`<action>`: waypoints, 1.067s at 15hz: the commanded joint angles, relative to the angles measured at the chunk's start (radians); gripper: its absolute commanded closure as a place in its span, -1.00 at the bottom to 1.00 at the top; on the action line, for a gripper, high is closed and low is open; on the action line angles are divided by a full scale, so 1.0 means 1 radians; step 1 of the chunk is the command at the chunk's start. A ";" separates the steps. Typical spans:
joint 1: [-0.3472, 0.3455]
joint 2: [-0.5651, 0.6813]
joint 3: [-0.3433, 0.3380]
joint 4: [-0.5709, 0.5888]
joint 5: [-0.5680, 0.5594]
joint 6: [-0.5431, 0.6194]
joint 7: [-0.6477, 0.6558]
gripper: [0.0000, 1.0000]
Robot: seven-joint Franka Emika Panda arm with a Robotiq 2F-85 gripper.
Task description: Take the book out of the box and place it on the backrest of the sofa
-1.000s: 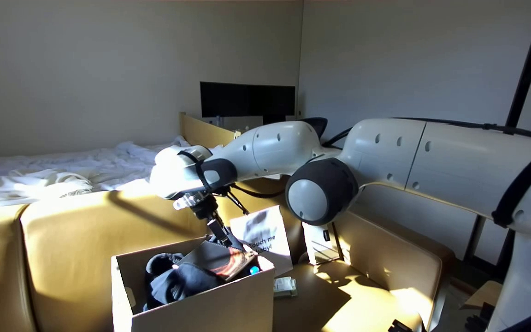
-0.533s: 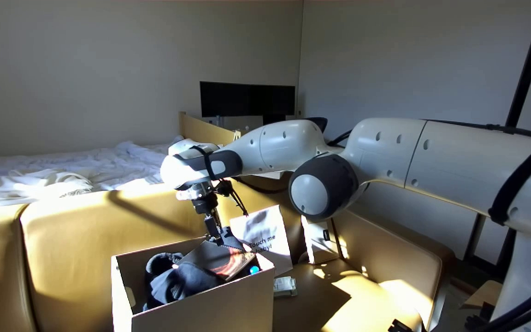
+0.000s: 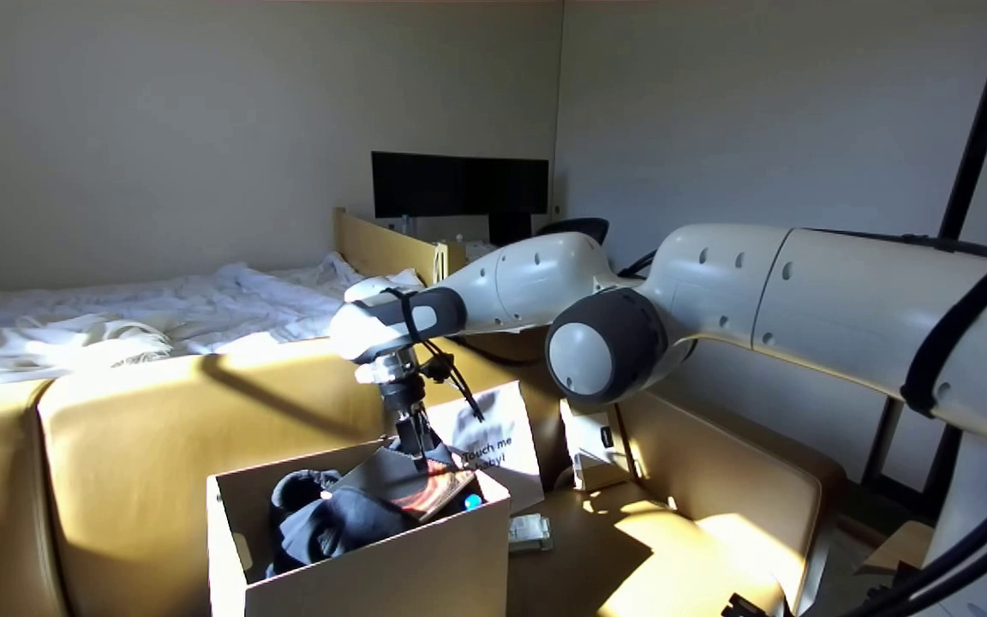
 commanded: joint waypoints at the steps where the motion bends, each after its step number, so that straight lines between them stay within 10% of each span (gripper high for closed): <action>1: -0.049 0.001 0.037 -0.020 0.045 -0.030 -0.029 -1.00; 11: -0.071 0.003 0.088 -0.031 0.068 -0.296 -0.405 -1.00; 16: -0.071 0.003 0.096 -0.016 0.104 -0.323 -0.331 -1.00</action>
